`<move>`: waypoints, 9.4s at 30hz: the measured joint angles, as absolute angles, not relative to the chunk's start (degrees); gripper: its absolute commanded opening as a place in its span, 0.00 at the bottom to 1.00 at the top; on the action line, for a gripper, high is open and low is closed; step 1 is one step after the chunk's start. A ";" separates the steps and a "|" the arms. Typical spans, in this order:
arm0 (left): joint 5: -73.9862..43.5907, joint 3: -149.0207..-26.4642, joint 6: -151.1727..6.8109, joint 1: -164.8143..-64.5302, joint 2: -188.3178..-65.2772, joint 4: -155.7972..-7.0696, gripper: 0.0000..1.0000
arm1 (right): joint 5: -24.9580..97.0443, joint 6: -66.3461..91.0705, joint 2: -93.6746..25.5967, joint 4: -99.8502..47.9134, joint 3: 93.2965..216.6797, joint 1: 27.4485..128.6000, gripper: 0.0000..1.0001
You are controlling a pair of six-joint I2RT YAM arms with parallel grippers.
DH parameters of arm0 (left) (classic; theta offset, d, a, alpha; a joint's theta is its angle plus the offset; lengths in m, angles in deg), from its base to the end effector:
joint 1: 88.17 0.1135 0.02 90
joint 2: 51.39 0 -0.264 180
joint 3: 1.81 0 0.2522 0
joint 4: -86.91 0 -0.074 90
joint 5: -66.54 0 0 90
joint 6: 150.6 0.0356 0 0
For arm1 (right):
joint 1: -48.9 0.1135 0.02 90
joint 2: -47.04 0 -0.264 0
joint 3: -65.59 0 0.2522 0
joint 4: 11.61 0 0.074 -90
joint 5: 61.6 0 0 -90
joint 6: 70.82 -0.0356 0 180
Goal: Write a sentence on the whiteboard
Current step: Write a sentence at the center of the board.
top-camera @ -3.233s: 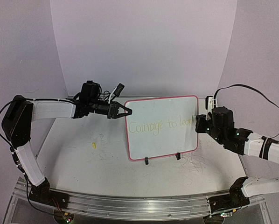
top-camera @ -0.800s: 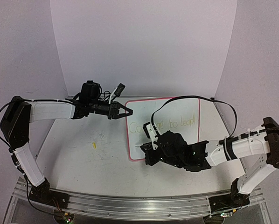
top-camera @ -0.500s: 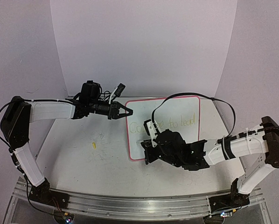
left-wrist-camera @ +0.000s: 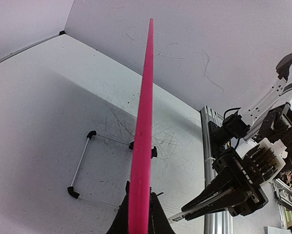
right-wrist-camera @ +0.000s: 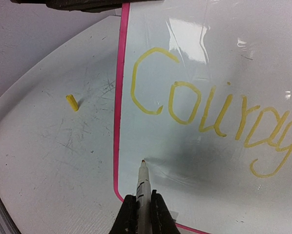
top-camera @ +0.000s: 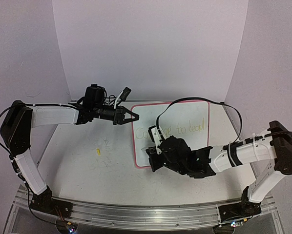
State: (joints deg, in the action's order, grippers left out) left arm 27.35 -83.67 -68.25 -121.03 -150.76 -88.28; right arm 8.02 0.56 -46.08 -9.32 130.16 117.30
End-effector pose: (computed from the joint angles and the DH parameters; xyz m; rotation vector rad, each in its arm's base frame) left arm 0.3149 -0.2363 0.2615 1.0288 1.7628 -1.3179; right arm 0.1412 0.3229 0.2091 -0.6515 1.9455 0.6070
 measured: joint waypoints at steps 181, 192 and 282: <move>26.76 -82.93 -66.78 -121.67 -149.58 -88.19 0.00 | 5.79 -1.07 -42.32 -10.36 126.62 116.14 0.00; 26.73 -82.93 -66.76 -121.67 -149.58 -88.19 0.00 | 4.88 -1.05 -42.58 -10.37 126.62 116.15 0.00; 26.40 -82.93 -66.60 -121.73 -149.47 -88.14 0.00 | 2.29 -6.24 -40.90 -14.29 125.18 115.82 0.00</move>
